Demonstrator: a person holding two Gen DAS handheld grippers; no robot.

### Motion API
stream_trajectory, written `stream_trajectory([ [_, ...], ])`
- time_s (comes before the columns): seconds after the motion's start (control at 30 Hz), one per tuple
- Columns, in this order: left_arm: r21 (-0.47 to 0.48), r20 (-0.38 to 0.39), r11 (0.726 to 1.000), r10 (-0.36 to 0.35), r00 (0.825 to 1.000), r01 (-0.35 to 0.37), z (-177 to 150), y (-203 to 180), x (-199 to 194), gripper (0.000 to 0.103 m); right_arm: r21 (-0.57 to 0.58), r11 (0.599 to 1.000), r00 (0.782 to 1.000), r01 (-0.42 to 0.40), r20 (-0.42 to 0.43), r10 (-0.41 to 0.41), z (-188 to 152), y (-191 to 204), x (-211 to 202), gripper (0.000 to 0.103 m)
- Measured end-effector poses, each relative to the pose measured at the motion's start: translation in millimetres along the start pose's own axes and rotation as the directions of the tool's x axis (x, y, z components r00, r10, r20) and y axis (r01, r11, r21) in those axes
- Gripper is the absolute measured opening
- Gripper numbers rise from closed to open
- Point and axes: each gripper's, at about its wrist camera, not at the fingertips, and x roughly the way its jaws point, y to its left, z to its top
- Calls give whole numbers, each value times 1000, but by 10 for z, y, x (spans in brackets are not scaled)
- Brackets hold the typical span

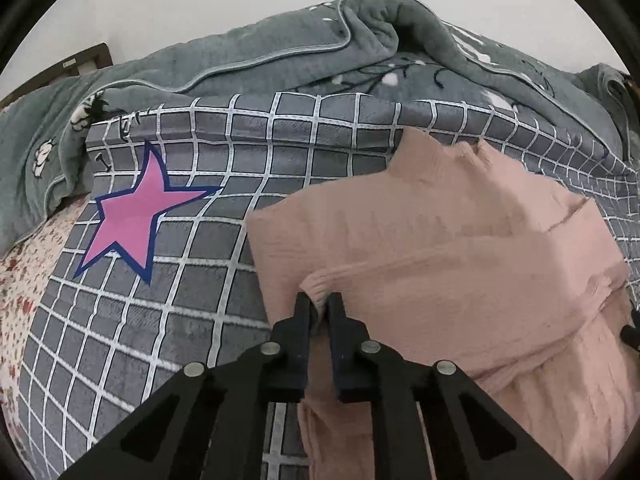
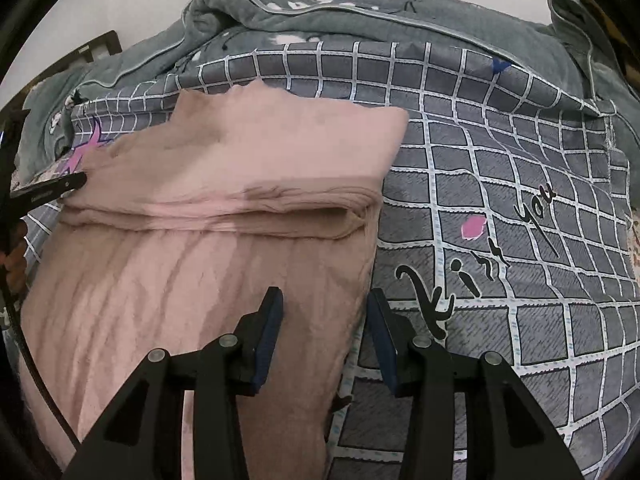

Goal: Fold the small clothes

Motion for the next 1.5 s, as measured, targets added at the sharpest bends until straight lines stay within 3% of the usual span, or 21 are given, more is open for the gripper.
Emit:
stream_trajectory([
  [0.27, -61, -44, 998, -25, 999, 22, -166, 63, -289, 16, 31, 1000, 1000, 0, 9, 0, -227, -95, -418, 43],
  [0.47, -97, -68, 992, -86, 994, 79, -467, 62, -738, 17, 58, 998, 997, 36, 63, -39, -536, -171, -902, 58],
  [0.63, -109, -70, 991, -84, 994, 76, -775, 75, -1103, 21, 139, 990, 994, 7, 105, -22, -811, -240, -1270, 59],
  [0.9, -135, -65, 989, -66, 996, 57, -1222, 74, -1618, 21, 150, 989, 993, -14, 118, -4, -1157, -113, -1626, 59],
  [1.0, -152, -61, 987, -57, 997, 47, -1315, 86, -1737, 25, 141, 990, 992, -20, 122, 3, -1259, -40, -1734, 59],
  [1.1, -174, -48, 984, -53, 997, 44, -1400, 110, -1863, 44, 134, 991, 991, -23, 131, 5, -1351, 36, -1844, 59],
  [1.13, -176, -37, 983, -50, 998, 43, -1423, 109, -1902, 73, 135, 991, 991, -27, 134, 9, -1380, 57, -1878, 59],
  [1.17, -174, -13, 984, -43, 999, 40, -1441, 109, -1961, 86, 136, 990, 990, -34, 137, 15, -1412, 77, -1912, 59],
  [1.27, -143, 48, 990, -7, 999, 14, -1475, 59, -2140, 86, 130, 991, 989, -39, 144, 21, -1478, 114, -1988, 59],
  [1.5, -109, 119, 993, -26, 993, 39, -1582, -13, -2350, 86, 116, 993, 987, -22, 162, 3, -1636, 166, -2063, 61],
])
